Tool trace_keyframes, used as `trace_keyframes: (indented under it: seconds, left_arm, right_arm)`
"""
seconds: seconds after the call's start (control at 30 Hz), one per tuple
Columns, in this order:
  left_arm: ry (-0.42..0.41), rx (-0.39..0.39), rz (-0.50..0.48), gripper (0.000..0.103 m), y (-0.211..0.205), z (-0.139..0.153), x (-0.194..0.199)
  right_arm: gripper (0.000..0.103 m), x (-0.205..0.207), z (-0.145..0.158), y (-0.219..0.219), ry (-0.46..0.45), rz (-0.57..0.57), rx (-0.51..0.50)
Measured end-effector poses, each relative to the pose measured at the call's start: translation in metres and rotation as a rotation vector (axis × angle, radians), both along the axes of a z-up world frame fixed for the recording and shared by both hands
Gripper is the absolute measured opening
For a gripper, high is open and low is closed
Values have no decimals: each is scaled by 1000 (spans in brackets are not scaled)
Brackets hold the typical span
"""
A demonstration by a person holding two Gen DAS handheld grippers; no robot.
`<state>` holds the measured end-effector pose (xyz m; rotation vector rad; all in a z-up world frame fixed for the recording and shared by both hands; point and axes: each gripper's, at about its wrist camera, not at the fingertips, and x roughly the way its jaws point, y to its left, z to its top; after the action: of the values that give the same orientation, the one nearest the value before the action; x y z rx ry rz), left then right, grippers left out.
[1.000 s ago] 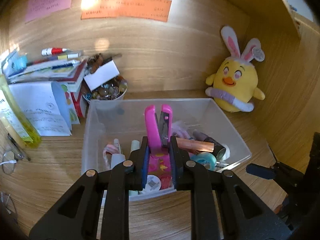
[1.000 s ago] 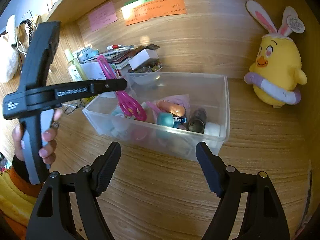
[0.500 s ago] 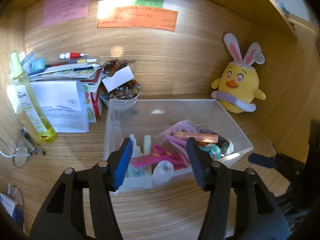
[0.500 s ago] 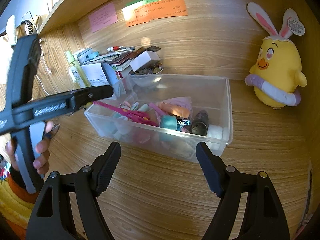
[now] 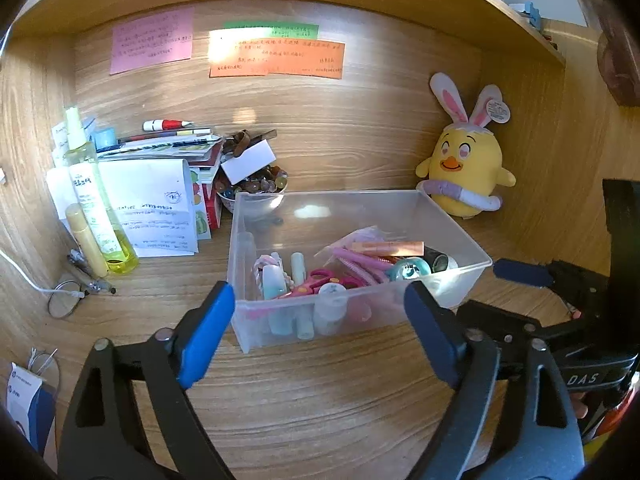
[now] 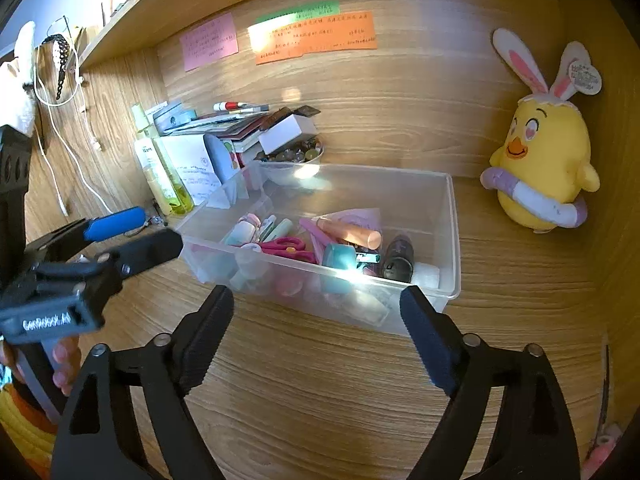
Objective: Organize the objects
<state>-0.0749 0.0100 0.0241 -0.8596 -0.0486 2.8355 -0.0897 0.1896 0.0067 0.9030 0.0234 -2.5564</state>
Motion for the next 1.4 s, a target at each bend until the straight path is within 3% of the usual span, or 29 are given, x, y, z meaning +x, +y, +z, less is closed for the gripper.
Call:
trace_keyframes:
  seconds: [0.4, 1.4]
  left_arm:
    - [-41, 10, 19, 95, 0, -20, 5]
    - [-24, 10, 6, 96, 1, -17, 7]
  right_arm:
    - [85, 9, -1, -1, 8, -15, 19]
    - [85, 9, -5, -2, -17, -15, 18]
